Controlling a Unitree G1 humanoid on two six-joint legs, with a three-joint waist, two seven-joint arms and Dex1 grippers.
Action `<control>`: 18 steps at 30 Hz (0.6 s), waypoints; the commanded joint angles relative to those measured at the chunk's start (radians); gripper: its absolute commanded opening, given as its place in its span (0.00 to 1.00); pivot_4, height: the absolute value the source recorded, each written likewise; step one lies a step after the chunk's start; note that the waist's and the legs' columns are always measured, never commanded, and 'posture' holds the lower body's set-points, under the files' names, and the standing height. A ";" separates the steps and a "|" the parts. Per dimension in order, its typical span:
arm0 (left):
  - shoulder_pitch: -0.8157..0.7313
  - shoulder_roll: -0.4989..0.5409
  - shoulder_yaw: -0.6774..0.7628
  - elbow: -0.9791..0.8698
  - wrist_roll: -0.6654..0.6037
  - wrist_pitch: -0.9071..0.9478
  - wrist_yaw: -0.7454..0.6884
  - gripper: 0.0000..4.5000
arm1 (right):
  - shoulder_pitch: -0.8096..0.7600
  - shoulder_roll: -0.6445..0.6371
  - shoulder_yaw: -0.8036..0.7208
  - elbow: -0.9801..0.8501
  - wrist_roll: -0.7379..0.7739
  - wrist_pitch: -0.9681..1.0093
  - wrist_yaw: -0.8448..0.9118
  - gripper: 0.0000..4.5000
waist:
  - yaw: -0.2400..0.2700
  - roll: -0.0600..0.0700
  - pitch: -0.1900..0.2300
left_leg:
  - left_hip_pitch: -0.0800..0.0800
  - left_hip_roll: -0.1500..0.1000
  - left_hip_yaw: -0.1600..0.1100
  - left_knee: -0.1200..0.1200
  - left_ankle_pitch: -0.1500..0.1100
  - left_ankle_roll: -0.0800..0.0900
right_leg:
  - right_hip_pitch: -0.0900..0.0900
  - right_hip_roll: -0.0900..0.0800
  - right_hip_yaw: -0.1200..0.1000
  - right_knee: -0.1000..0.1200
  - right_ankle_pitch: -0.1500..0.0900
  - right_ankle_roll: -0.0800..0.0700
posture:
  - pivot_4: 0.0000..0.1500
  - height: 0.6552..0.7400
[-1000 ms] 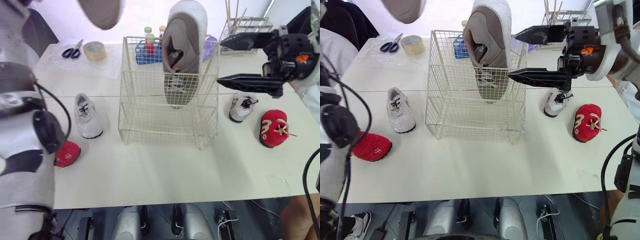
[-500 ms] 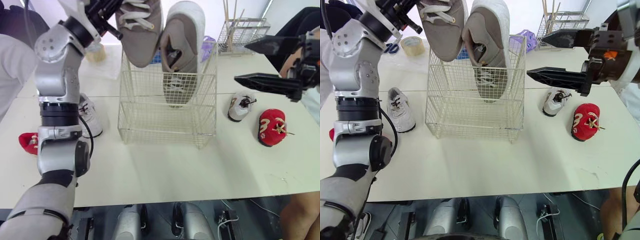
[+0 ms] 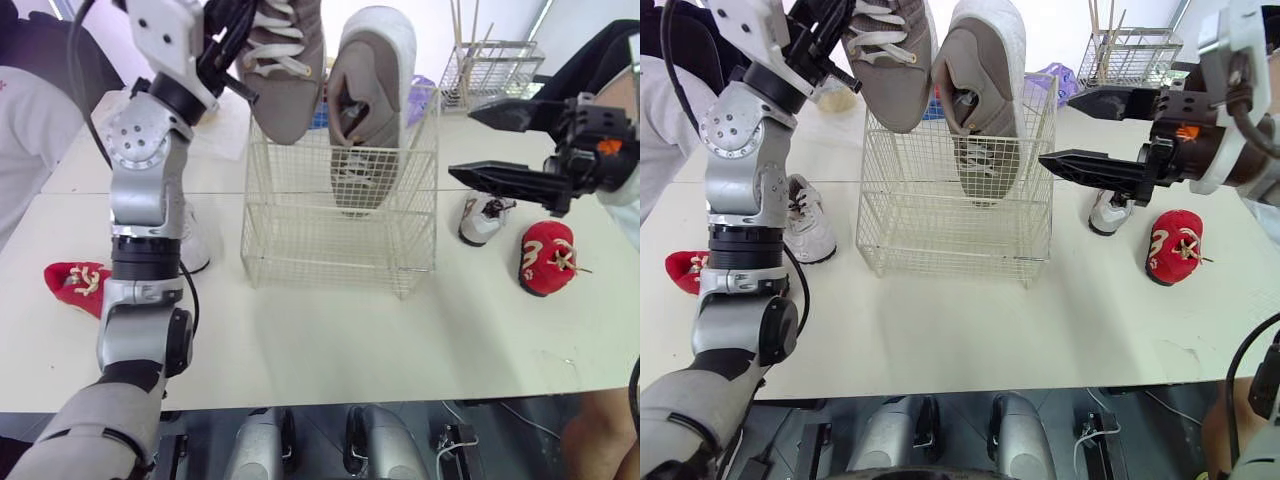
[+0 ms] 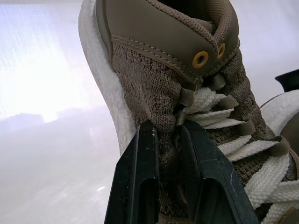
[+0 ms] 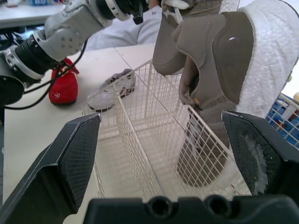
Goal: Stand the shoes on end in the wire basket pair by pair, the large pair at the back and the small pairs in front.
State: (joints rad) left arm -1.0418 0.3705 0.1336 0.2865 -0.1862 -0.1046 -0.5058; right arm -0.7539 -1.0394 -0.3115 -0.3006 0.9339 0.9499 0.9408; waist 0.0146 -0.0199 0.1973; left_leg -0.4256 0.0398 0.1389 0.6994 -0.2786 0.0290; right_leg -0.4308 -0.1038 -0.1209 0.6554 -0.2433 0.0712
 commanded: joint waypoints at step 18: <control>-0.128 -0.028 -0.002 0.074 0.008 -0.090 0.046 0.03 | -0.037 0.016 -0.005 -0.009 0.026 -0.034 -0.032 1.00 | -0.002 0.000 0.000 | -0.001 0.000 0.000 0.000 -0.001 0.001 | 0.000 0.000 -0.001 -0.002 0.001 0.001 | 1.00 1.00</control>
State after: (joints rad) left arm -1.1092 0.3412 0.1218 0.4011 -0.1612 -0.1765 -0.4720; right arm -0.7630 -1.0263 -0.2930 -0.2933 0.9488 0.9419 0.9102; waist 0.0129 -0.0200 0.1974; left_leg -0.4265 0.0397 0.1387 0.6992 -0.2792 0.0301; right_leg -0.4307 -0.1037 -0.1214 0.6528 -0.2427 0.0719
